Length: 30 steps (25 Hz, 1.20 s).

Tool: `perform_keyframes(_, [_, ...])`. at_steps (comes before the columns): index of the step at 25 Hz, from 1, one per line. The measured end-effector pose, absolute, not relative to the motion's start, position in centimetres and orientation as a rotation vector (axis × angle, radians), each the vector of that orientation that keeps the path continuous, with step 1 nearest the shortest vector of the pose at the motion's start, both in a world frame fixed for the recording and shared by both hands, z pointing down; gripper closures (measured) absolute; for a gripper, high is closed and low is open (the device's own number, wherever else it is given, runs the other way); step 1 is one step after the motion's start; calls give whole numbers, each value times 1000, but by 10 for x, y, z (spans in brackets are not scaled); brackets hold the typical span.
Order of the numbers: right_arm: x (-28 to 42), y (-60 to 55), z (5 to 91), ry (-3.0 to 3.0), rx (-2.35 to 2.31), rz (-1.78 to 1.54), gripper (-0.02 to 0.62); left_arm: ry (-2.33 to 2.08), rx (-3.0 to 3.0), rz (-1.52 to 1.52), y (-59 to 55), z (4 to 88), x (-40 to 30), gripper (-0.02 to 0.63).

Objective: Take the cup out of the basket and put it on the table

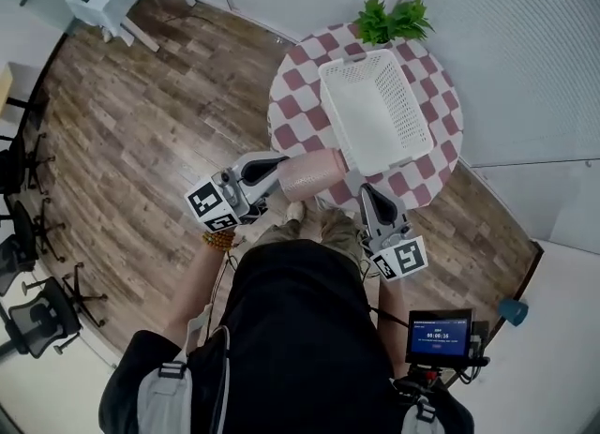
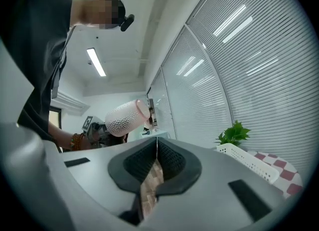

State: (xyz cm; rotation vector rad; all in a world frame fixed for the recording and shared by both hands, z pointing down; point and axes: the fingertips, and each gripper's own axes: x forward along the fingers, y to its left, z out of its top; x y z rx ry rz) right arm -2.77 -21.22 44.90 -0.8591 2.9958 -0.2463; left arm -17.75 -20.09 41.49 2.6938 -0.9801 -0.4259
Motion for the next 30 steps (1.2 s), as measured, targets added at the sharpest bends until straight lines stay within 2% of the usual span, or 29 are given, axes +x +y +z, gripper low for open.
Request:
perform_keyframes(11, [-71,-184,447,3062,-806,-130,586,-1082,2652,-437,-163,432,-220,591])
perform_keyframes(16, [-96,-168,443,3106,-816,36,586,-1188,2627,-387,-150,445,-244,589])
perform_keyframes(19, [-97,-167,443,3126,-852,123,586,-1261,2628,-347,-152,449,-243,589])
perform_keyframes(30, [-85,-161,427,3042,-981,85,586,-1231,2684,-341,-151,434,-215,591])
